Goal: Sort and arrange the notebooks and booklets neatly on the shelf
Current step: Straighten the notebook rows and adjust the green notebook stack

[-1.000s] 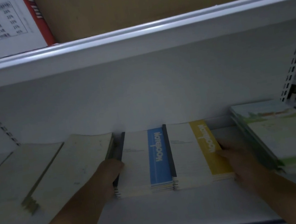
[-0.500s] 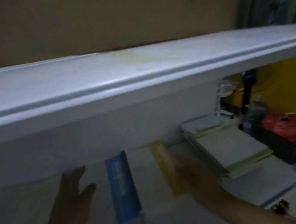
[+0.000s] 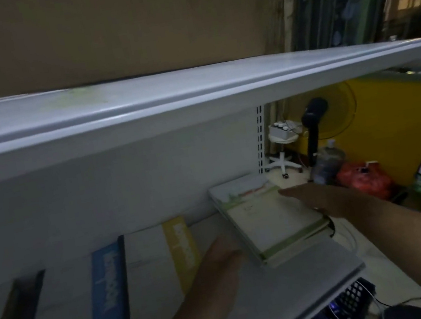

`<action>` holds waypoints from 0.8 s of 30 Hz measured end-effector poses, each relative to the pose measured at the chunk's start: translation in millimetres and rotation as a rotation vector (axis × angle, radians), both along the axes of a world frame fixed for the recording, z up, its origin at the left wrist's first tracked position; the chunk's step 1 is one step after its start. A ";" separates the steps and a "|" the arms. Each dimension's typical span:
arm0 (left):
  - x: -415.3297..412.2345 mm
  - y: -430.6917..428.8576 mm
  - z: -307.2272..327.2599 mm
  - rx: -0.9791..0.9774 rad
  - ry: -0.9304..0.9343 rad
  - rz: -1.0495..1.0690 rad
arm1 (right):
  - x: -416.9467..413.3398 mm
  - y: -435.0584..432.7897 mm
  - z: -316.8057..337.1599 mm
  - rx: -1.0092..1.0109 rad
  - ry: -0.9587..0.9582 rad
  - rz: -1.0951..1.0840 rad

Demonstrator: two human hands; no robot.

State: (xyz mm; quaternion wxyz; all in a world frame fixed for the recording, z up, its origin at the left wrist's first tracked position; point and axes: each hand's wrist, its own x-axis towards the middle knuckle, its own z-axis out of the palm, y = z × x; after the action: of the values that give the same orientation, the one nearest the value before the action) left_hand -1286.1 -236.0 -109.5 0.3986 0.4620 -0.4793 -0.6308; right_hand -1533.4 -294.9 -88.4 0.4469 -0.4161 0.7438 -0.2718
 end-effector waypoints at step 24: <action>-98.3 -75.9 0.2 0.328 -0.036 0.369 | -20.5 -22.2 -46.1 -0.317 -0.320 0.160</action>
State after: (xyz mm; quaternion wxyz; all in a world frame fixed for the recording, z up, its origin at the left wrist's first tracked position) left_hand -1384.4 -312.0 -109.3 0.4182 0.6115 -0.2852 -0.6081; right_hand -1553.9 -317.0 -134.5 0.5085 -0.4902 0.5761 -0.4113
